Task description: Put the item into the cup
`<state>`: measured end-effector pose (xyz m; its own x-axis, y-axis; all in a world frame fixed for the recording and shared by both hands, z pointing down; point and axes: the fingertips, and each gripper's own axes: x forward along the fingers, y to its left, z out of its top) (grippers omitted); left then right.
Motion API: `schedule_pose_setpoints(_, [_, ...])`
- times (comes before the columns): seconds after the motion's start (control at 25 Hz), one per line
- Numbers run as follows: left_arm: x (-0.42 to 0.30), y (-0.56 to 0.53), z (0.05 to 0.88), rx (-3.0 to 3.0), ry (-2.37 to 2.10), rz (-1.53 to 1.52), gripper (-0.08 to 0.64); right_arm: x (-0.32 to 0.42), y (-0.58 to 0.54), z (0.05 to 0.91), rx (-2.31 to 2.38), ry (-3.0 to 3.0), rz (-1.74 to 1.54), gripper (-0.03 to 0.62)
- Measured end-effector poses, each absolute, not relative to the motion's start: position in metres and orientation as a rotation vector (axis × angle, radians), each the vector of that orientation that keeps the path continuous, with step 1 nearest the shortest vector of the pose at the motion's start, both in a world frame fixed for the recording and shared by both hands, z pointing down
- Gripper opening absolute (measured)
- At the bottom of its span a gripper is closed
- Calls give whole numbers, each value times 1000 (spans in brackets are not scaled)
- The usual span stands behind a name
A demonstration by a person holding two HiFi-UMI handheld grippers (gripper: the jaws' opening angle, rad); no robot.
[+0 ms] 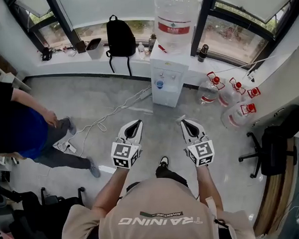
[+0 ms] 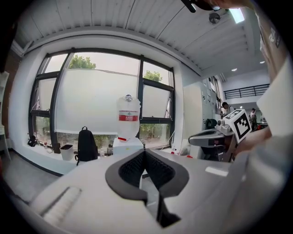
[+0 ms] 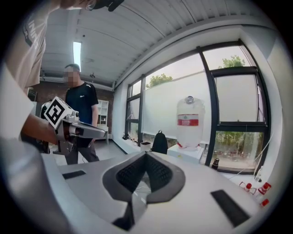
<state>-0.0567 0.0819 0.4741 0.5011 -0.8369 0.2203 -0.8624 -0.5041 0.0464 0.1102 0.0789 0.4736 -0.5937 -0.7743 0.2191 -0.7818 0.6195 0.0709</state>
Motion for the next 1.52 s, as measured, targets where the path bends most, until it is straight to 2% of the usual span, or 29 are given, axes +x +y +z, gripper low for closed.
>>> schedule_pose_setpoints(0.68, [-48, -23, 477, 2501, -1580, 251, 8, 111, -38, 482, 1124, -2665, 52, 11])
schedule_pose_setpoints(1.52, [-138, -173, 482, 2589, -1419, 268, 8, 30, -162, 495, 1257, -2542, 98, 11])
